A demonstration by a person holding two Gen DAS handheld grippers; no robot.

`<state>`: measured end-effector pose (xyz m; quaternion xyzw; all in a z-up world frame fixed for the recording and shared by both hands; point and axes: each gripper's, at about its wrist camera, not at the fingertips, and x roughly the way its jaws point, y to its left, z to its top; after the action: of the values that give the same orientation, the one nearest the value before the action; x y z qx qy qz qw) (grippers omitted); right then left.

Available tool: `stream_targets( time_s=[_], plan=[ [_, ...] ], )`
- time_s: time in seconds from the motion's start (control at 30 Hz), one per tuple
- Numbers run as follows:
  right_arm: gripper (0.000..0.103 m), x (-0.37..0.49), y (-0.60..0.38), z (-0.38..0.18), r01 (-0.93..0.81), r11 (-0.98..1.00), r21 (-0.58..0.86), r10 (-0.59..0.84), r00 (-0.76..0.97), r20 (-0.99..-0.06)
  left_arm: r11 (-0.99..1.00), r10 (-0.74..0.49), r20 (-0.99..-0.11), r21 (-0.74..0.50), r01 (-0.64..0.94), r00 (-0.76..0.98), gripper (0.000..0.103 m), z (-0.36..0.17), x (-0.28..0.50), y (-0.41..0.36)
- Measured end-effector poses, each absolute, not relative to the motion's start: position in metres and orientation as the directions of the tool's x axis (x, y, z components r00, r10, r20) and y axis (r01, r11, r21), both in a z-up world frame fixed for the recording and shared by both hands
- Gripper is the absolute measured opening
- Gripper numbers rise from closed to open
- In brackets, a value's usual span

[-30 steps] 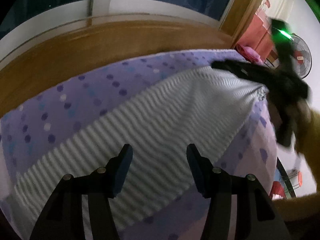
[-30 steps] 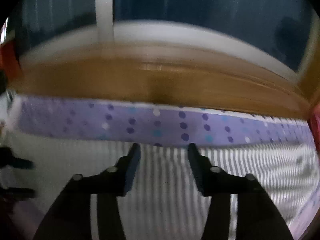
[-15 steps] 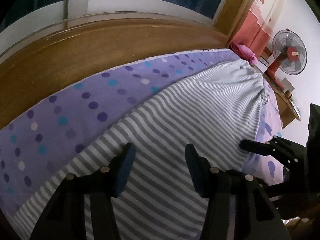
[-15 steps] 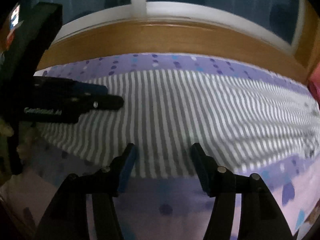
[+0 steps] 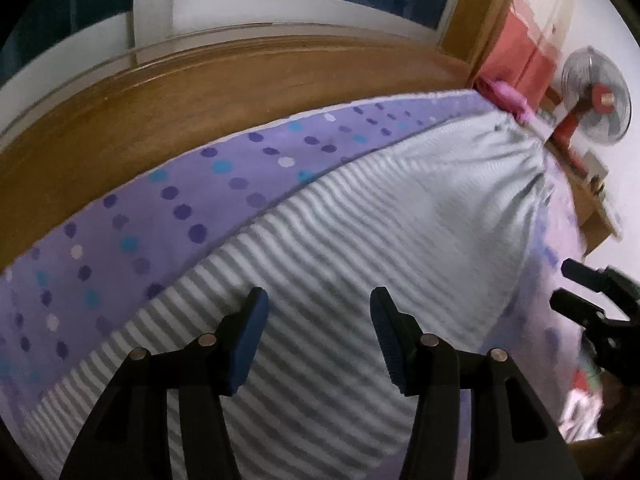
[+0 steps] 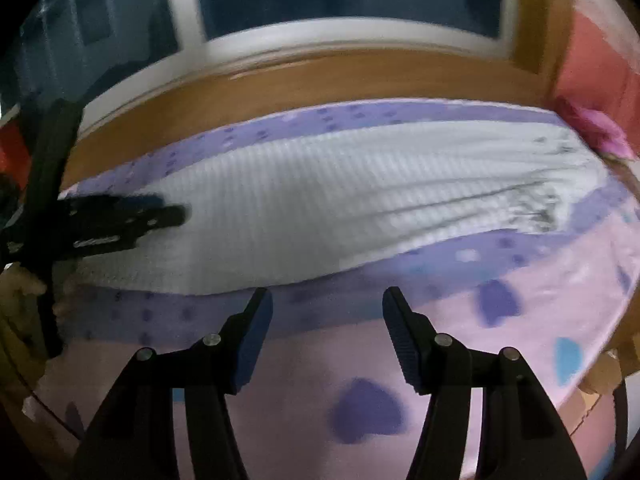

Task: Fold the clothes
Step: 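Press the folded striped garment flat with both open grippers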

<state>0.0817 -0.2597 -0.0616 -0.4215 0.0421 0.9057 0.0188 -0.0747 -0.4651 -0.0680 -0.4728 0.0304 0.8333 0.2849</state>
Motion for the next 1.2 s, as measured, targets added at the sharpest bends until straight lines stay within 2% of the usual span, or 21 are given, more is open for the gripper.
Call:
stream_targets(
  time_s=[0.13,0.23,0.4,0.6,0.73,0.87,1.0,1.2],
  plan=[
    [0.058,0.087,-0.212,-0.057,-0.15,-0.981,0.126,0.005,-0.663,-0.749,-0.837,0.483,-0.795,-0.296,-0.46,-0.367,0.054,-0.061,-0.066,-0.451],
    [0.058,0.087,-0.18,-0.058,-0.148,-0.973,0.179,-0.035,-0.669,-0.742,-0.858,0.45,-0.805,-0.269,-0.438,-0.386,0.054,-0.058,-0.059,-0.427],
    [0.058,0.084,-0.133,-0.055,-0.08,-0.979,0.185,-0.083,-0.675,-0.733,-0.877,0.411,-0.818,-0.235,-0.419,-0.402,0.054,-0.054,-0.041,-0.372],
    [0.058,0.079,-0.085,-0.052,0.021,-0.981,0.193,-0.154,-0.688,-0.709,-0.883,0.415,-0.817,-0.255,-0.395,-0.401,0.054,-0.057,-0.023,-0.312],
    [0.058,0.071,-0.061,-0.054,0.028,-0.974,0.224,-0.182,-0.686,-0.704,-0.874,0.408,-0.833,-0.239,-0.423,-0.373,0.054,-0.056,-0.015,-0.28],
    [0.058,0.057,-0.049,-0.059,0.027,-0.961,0.274,-0.219,-0.677,-0.702,-0.842,0.449,-0.82,-0.254,-0.476,-0.356,0.054,-0.052,-0.018,-0.253],
    [0.058,0.048,-0.047,-0.053,0.024,-0.97,0.242,-0.196,-0.666,-0.719,-0.786,0.542,-0.773,-0.329,-0.523,-0.33,0.054,-0.049,-0.031,-0.228],
    [0.058,0.041,-0.028,-0.039,0.014,-0.98,0.199,-0.156,-0.678,-0.718,-0.73,0.607,-0.746,-0.387,-0.563,-0.275,0.054,-0.046,-0.046,-0.193]
  ],
)
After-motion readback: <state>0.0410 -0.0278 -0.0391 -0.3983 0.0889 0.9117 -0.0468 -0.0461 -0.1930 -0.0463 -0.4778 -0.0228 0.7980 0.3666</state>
